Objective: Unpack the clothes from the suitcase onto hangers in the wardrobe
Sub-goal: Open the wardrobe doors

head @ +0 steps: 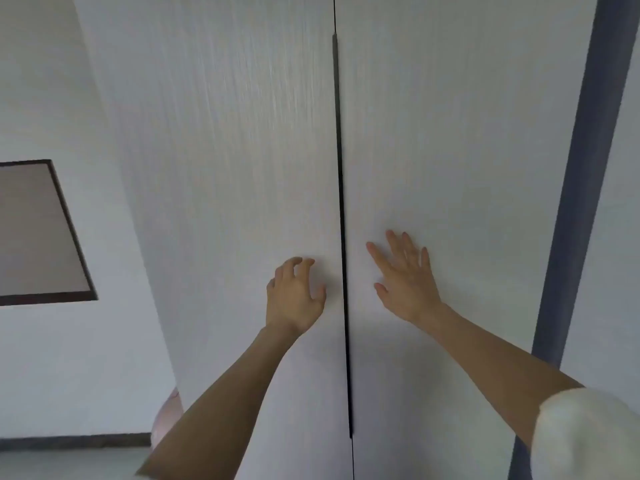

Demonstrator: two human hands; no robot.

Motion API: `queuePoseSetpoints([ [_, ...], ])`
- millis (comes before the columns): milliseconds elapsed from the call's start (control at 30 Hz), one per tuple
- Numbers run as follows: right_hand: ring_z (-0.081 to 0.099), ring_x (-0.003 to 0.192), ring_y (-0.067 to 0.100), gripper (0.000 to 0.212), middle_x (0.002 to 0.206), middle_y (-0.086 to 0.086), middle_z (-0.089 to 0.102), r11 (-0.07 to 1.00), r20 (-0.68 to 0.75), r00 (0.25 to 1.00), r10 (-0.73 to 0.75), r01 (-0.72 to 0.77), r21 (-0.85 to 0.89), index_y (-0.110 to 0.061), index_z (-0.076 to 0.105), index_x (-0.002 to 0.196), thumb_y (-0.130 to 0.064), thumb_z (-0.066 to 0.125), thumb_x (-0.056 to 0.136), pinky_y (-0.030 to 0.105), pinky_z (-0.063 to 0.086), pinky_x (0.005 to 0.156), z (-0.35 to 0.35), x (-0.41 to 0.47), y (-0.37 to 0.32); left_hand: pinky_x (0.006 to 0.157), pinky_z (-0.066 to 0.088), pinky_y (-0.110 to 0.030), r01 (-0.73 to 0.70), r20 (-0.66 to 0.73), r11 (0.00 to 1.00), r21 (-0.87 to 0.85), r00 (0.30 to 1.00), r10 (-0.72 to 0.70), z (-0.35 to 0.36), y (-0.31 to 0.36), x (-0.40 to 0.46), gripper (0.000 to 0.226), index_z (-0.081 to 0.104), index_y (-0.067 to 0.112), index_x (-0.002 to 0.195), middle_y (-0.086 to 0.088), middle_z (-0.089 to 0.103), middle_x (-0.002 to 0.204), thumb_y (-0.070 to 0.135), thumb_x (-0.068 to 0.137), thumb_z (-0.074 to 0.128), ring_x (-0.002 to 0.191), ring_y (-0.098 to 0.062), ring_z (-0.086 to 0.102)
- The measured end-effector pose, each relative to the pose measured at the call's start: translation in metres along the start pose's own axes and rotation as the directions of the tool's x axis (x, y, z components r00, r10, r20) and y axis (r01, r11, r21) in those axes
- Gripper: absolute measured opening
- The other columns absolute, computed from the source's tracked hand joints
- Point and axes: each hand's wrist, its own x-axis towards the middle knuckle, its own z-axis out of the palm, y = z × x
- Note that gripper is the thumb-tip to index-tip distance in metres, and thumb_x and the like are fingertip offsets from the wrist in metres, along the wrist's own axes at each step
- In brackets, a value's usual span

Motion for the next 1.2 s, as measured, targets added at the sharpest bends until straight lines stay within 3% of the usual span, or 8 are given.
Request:
queuePoseSetpoints([
  [200, -0.018, 0.141, 0.037, 0.097, 0.148, 0.007, -0.033, 0.992, 0.028, 1.0, 0.001, 0.003, -0.126, -0.031, -0.011, 0.146, -0.04, 0.062, 0.083, 0.065, 0.004, 0.11, 0.045, 0.02, 0.011, 0.101, 0.035, -0.037, 0.101, 0.036, 0.984, -0.15, 0.995, -0.096, 0.044, 0.005, 0.021, 0.046, 0.042, 0.016, 0.136, -0.004, 0.045, 0.136, 0.029, 0.092, 0.05, 0.125, -0.022, 0.041],
  [333, 0.021, 0.138, 0.043, 0.129, 0.153, 0.013, 0.015, 0.98, -0.123, 0.992, 0.018, -0.042, -0.193, -0.026, 0.019, 0.145, -0.039, 0.091, 0.038, 0.07, 0.024, 0.097, 0.07, 0.026, 0.016, 0.095, 0.035, -0.036, 0.106, -0.042, 0.988, -0.109, 0.993, -0.111, 0.063, 0.007, 0.037, 0.037, 0.052, 0.018, 0.122, -0.003, 0.054, 0.119, 0.035, 0.089, 0.054, 0.114, -0.022, 0.047],
  [533, 0.022, 0.138, 0.041, 0.129, 0.154, 0.013, 0.016, 0.989, -0.155, 0.988, -0.011, -0.012, -0.148, -0.026, 0.021, 0.144, -0.033, 0.092, 0.037, 0.071, 0.024, 0.097, 0.074, 0.027, 0.017, 0.091, 0.027, -0.035, 0.134, -0.123, 0.991, -0.02, 0.983, -0.135, 0.077, 0.016, 0.039, 0.025, 0.063, 0.018, 0.104, -0.005, 0.045, 0.104, 0.037, 0.09, 0.053, 0.106, -0.023, 0.042],
  [667, -0.027, 0.137, 0.03, 0.104, 0.144, 0.001, -0.035, 0.997, -0.061, 0.997, -0.046, 0.043, -0.065, -0.033, -0.013, 0.144, -0.023, 0.068, 0.079, 0.061, -0.004, 0.11, 0.063, 0.023, 0.018, 0.094, 0.024, -0.036, 0.184, -0.069, 0.981, -0.064, 0.98, -0.189, 0.071, 0.023, 0.036, 0.023, 0.062, 0.016, 0.103, -0.001, 0.033, 0.099, 0.033, 0.089, 0.054, 0.107, -0.023, 0.04],
  [733, -0.029, 0.139, 0.03, 0.092, 0.145, -0.001, -0.037, 0.997, -0.008, 0.998, -0.064, 0.064, -0.031, -0.033, -0.011, 0.146, -0.019, 0.058, 0.087, 0.055, -0.005, 0.113, 0.051, 0.018, 0.02, 0.094, 0.024, -0.036, 0.216, -0.048, 0.974, -0.071, 0.974, -0.22, 0.067, 0.029, 0.032, 0.023, 0.062, 0.014, 0.102, 0.0, 0.03, 0.099, 0.03, 0.088, 0.053, 0.109, -0.023, 0.038],
  [1000, -0.008, 0.145, 0.024, 0.066, 0.158, 0.002, -0.005, 0.976, 0.146, 0.989, -0.02, -0.012, 0.217, -0.026, 0.006, 0.148, -0.029, 0.044, 0.095, 0.046, 0.007, 0.117, 0.051, -0.055, 0.008, 0.087, 0.02, -0.026, 0.092, -0.128, 0.981, -0.173, 0.985, -0.115, 0.04, 0.026, -0.032, 0.018, 0.063, 0.009, 0.095, -0.001, 0.035, 0.097, 0.021, 0.084, 0.058, 0.101, -0.02, 0.039],
  [1100, 0.025, 0.137, 0.013, 0.05, 0.148, 0.003, 0.031, 0.806, 0.117, 0.991, -0.06, -0.021, 0.591, -0.016, 0.03, 0.143, -0.022, 0.045, 0.096, 0.016, 0.018, 0.109, 0.047, -0.08, -0.023, 0.088, 0.036, -0.032, 0.011, -0.133, 0.966, -0.258, 0.99, -0.047, 0.019, 0.016, -0.059, 0.026, 0.065, 0.007, 0.094, 0.001, 0.035, 0.101, 0.028, 0.08, 0.059, 0.099, -0.016, 0.036],
  [1200, 0.046, 0.12, 0.002, 0.04, 0.128, -0.007, 0.051, 0.569, 0.201, 0.964, -0.176, -0.067, 0.819, -0.017, 0.042, 0.136, -0.02, 0.045, 0.097, 0.008, 0.03, 0.095, 0.034, -0.106, -0.063, 0.089, 0.038, -0.024, -0.029, -0.13, 0.944, -0.327, 0.991, -0.015, -0.005, 0.006, -0.091, 0.05, 0.067, 0.007, 0.091, 0.002, 0.034, 0.107, 0.047, 0.071, 0.046, 0.102, -0.013, 0.031],
])
